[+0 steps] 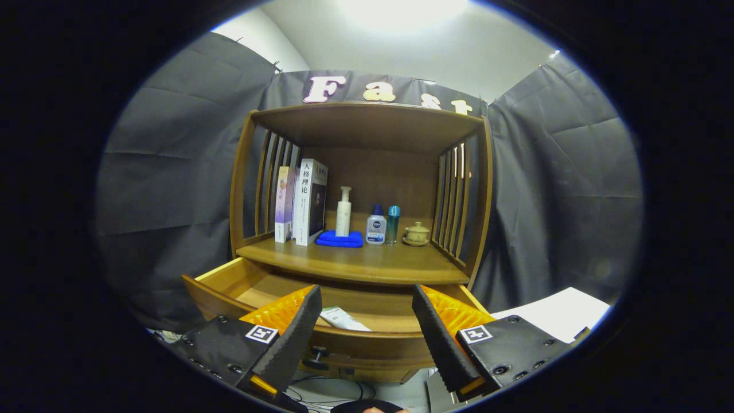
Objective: Pull open the drawer, take out the items inside it, and place them on the countertop above the cabinet.
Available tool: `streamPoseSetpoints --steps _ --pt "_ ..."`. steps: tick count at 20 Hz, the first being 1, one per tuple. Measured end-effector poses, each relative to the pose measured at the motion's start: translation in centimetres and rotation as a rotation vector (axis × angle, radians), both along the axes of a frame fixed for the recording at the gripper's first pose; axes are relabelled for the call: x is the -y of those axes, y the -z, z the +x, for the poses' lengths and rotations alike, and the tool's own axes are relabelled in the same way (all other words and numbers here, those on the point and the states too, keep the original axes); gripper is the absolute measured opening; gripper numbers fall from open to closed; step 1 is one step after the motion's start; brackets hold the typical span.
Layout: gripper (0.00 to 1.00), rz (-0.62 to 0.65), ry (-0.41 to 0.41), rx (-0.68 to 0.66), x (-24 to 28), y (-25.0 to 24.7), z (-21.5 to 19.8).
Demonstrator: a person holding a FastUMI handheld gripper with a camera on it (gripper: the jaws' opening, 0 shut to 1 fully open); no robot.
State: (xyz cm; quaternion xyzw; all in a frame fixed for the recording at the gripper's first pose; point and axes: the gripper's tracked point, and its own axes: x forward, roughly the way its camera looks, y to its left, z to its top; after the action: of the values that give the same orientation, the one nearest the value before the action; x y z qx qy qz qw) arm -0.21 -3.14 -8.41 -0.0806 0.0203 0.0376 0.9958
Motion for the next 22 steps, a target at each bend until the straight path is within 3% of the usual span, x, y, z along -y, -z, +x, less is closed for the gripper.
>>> streamPoseSetpoints --steps 5,10,14,18,22 --pt "0.99 -0.044 -0.057 -0.023 -0.6 -2.5 2.7" --pt "0.98 -0.152 -0.186 -0.151 -1.5 -4.0 7.3" --pt "0.98 -0.298 -0.262 -0.298 -1.9 -2.4 10.8" --pt "0.98 -0.367 -0.339 -0.480 -2.8 1.2 13.3" --pt "0.98 -0.408 -0.348 -0.635 -2.7 5.3 14.9"
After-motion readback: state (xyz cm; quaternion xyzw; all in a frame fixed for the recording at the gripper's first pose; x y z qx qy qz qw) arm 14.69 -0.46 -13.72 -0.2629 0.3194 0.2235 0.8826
